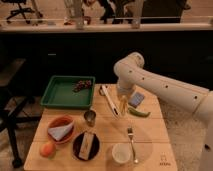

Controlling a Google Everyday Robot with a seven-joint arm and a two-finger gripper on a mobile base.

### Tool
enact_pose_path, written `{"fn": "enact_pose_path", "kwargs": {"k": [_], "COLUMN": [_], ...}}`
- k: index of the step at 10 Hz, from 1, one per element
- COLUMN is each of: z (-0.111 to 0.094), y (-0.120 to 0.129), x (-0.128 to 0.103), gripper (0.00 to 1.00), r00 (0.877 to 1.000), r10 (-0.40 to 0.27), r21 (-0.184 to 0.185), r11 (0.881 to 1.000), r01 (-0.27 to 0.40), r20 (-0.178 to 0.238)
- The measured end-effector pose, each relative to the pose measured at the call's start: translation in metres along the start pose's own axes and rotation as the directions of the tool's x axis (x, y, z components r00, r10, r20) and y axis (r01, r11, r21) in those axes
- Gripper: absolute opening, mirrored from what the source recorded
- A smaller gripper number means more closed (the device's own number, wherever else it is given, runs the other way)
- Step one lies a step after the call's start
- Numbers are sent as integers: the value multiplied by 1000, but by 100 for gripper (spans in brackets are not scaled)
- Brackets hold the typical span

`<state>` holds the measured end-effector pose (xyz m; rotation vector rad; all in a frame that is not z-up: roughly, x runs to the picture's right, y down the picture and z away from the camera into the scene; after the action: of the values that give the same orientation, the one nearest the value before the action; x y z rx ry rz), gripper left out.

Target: Place banana in paper cup

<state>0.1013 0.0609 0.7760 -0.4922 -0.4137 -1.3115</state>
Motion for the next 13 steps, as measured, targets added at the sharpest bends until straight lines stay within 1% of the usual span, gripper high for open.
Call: {"fn": "enact_pose_path", "kwargs": {"k": [1, 2, 3, 4, 6, 10, 11, 12, 13], "z": [0, 0, 1, 0, 0, 0, 1, 1, -2], "y": [1, 5, 2, 1, 4, 2, 3, -2, 3], "x": [-8, -10, -11, -10, -10, -10, -12, -23, -35], "gripper": [0, 0, 0, 0, 0, 0, 0, 0, 0], "r00": [1000, 1000, 1000, 1000, 1000, 1000, 1000, 1000, 1000], "r10": [9, 16, 14, 12, 16, 13, 9, 1, -2], "r21": [2, -4, 1, 5, 0, -2, -24, -41, -62], "r11": [1000, 1000, 1000, 1000, 1000, 1000, 1000, 999, 998], "r01": [-9, -16, -14, -12, -16, -13, -9, 0, 2], "r20": [8, 4, 9, 7, 7, 5, 4, 7, 5]}}
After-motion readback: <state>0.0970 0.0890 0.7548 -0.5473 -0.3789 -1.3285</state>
